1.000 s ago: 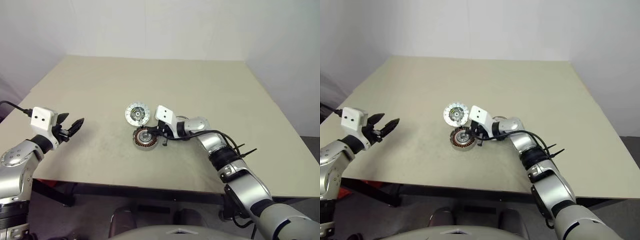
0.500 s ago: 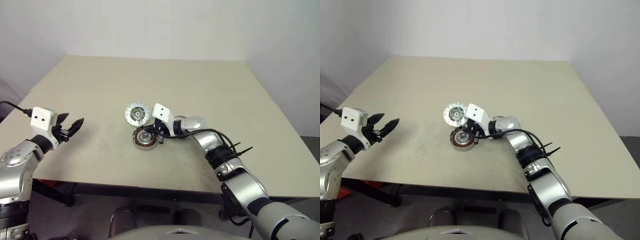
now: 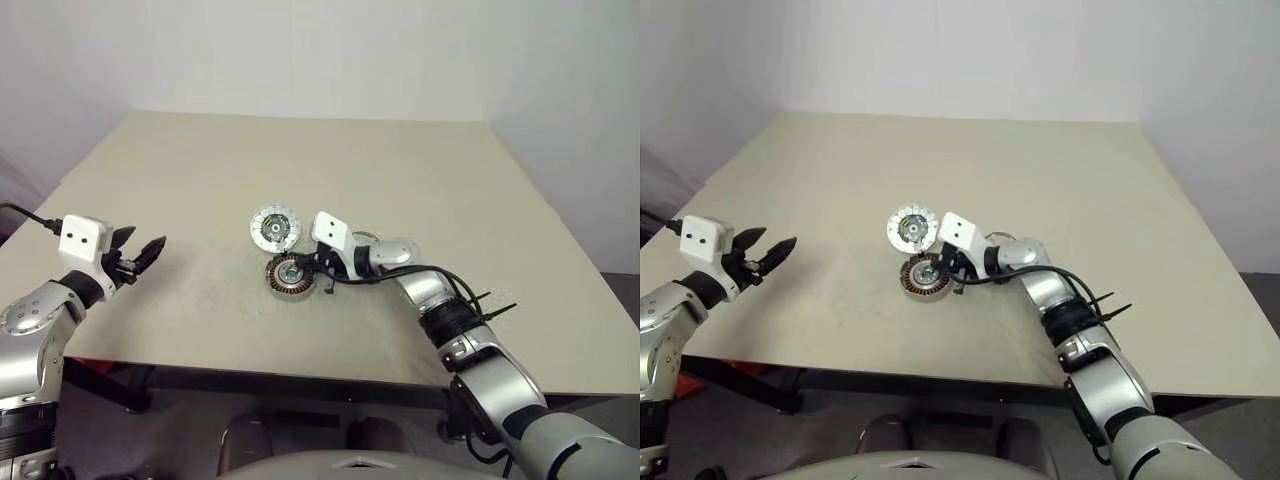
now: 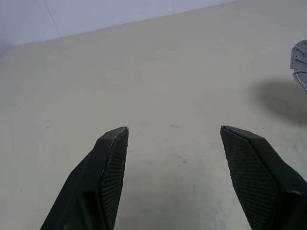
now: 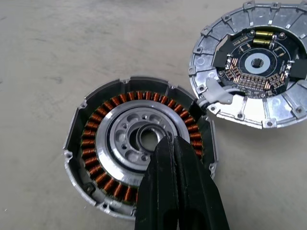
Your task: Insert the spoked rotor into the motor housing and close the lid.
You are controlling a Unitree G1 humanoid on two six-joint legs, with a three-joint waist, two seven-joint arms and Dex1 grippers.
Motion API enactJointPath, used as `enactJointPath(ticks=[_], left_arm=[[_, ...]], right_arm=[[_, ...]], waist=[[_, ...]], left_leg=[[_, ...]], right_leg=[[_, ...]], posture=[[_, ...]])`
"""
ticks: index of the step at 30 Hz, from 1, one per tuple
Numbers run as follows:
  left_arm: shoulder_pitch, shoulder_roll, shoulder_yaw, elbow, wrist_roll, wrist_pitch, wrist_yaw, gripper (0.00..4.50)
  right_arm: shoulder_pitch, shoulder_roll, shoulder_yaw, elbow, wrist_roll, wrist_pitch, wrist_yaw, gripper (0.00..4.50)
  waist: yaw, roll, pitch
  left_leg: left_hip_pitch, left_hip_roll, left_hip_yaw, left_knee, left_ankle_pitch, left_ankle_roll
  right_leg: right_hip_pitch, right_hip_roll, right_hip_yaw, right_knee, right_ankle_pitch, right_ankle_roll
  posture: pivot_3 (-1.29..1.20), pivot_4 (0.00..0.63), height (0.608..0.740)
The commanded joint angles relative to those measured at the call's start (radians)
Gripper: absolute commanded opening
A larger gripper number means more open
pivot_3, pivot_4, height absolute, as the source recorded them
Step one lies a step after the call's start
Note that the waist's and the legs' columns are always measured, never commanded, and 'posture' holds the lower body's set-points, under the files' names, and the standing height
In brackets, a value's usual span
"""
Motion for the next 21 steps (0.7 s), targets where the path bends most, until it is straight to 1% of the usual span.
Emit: enactJointPath(ticks=[1, 12, 21], left_arm=[[-0.021, 0.019, 0.027, -0.004, -0.001, -0.021, -0.001, 3.24], [-0.029, 0.023, 0.028, 0.009, 0.002, -0.028, -0.006, 3.24], [-0.024, 0.027, 0.033, 0.007, 0.001, -0.028, -0.004, 3.24]], right_arm=[[0.005, -0.01, -0.014, -0.064, 0.014, 0.021, -0.001, 0.01], [0.007, 0.001, -0.007, -0.08, 0.015, 0.032, -0.006, 0.01], [0.017, 0.018, -0.002, -0.134, 0.027, 0.078, -0.003, 0.01]], waist=[[0.0, 0.0, 0.0], [0.0, 0.0, 0.0], [0.0, 0.0, 0.0]], left_leg=[[0.0, 0.0, 0.0, 0.0, 0.0, 0.0], [0.0, 0.0, 0.0, 0.0, 0.0, 0.0], [0.0, 0.0, 0.0, 0.0, 0.0, 0.0]], right_leg=[[0.0, 0.0, 0.0, 0.0, 0.0, 0.0], [0.0, 0.0, 0.0, 0.0, 0.0, 0.0], [0.0, 0.0, 0.0, 0.0, 0.0, 0.0]], posture=[[0.0, 0.0, 0.74], [0.0, 0.0, 0.74], [0.0, 0.0, 0.74]])
